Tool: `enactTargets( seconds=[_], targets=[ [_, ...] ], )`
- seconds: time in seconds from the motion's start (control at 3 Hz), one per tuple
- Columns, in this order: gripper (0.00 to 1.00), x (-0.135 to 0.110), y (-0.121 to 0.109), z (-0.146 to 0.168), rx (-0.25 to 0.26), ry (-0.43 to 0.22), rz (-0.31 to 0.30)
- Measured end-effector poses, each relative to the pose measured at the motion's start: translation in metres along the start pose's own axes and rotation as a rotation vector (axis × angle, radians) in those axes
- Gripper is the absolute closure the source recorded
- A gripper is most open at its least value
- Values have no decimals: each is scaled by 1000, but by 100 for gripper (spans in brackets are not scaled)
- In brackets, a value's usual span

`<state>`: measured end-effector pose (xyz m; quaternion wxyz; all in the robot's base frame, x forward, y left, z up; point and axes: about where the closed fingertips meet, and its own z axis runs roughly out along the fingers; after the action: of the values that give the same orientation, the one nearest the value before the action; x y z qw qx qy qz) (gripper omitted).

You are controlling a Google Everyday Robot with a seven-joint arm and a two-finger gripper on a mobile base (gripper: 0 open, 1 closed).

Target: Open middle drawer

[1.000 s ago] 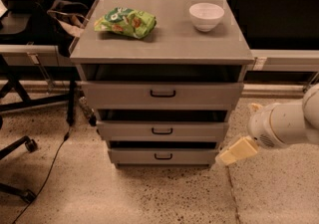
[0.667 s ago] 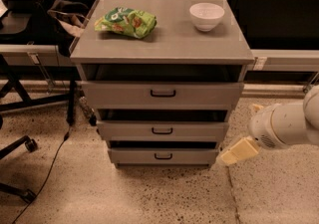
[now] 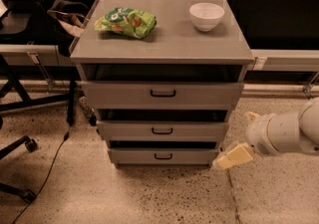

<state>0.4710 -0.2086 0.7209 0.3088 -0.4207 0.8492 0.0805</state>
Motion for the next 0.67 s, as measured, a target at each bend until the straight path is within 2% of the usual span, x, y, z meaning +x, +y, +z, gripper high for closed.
enactTargets(
  seconds=[0.33, 0.67],
  targets=[
    [0, 8, -1, 29, -83, -58, -39],
    [0, 17, -4, 61, -167, -116, -115]
  ],
)
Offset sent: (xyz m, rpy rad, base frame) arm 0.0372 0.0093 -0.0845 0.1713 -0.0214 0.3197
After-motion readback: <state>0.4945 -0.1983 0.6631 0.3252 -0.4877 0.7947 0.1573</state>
